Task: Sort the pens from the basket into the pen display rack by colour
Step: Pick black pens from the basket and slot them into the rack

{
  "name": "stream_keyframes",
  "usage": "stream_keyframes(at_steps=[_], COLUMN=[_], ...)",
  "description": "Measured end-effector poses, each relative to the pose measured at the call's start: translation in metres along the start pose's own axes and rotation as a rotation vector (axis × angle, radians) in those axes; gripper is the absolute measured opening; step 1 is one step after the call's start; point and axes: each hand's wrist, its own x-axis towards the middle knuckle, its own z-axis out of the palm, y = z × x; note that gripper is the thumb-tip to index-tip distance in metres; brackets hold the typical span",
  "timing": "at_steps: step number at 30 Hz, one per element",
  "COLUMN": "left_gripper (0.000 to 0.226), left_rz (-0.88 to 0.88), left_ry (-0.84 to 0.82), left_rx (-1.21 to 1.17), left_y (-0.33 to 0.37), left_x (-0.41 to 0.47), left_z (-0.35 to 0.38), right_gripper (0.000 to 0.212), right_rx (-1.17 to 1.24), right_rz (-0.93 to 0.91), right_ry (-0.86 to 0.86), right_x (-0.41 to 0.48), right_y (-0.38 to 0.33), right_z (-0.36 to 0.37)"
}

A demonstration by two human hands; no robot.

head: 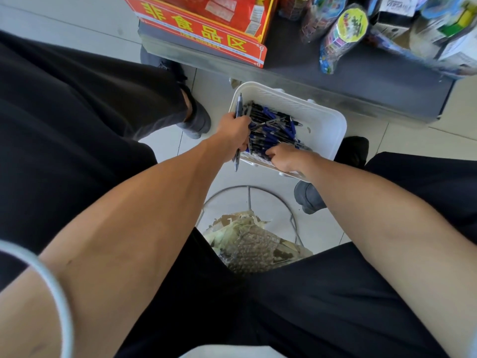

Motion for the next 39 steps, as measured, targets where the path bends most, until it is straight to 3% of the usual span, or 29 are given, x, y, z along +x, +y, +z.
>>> stream_keyframes(at_steps=[10,16,22,25,31,33,35,39], left_gripper=[0.007,0.012,0.018,0.019,0.032,0.023,0.018,0.009], left_rz=[-0.022,0.091,0.223,0.237,0.271,0.273,0.259,0.149], left_ry=[-0.006,0.023,0.002,0.016,0.002,0.014,0.028,-0.017], left_rx=[0.054,0.170,0.347,0.362,0.408,0.393,0.397,0.178], left_y=[-0.003,0.003,0.004,0.001,-0.002,-0.002,-0.001,0.001], left_x=[-0.005,-0.013,-0.019,-0.019,-0.020,-0.020,-0.019,-0.015], left_z=[0.004,0.017,0.035,0.037,0.036,0.032,0.028,0.019], right_gripper=[0.010,0.004,0.006,0.018,0.009,0.015,0.016,0.029], right_rx=[0.111,0.485,0.985,1.017,1.136,1.199,1.133,0.444], right_rz=[-0.202,-0.232,-0.304,-0.316,-0.268,-0.214,-0.104,0.035], right_ry=[0.212,0.551,0.545,0.521,0.376,0.351,0.397,0.340], right_x=[-0.020,-0.041,-0.072,-0.080,-0.075,-0.069,-0.058,-0.042], right_y=[0.012,-0.001,-0.008,-0.006,-0.006,-0.006,-0.003,0.012], right_z=[-0.009,-0.029,-0.047,-0.047,-0.040,-0.037,-0.030,-0.006])
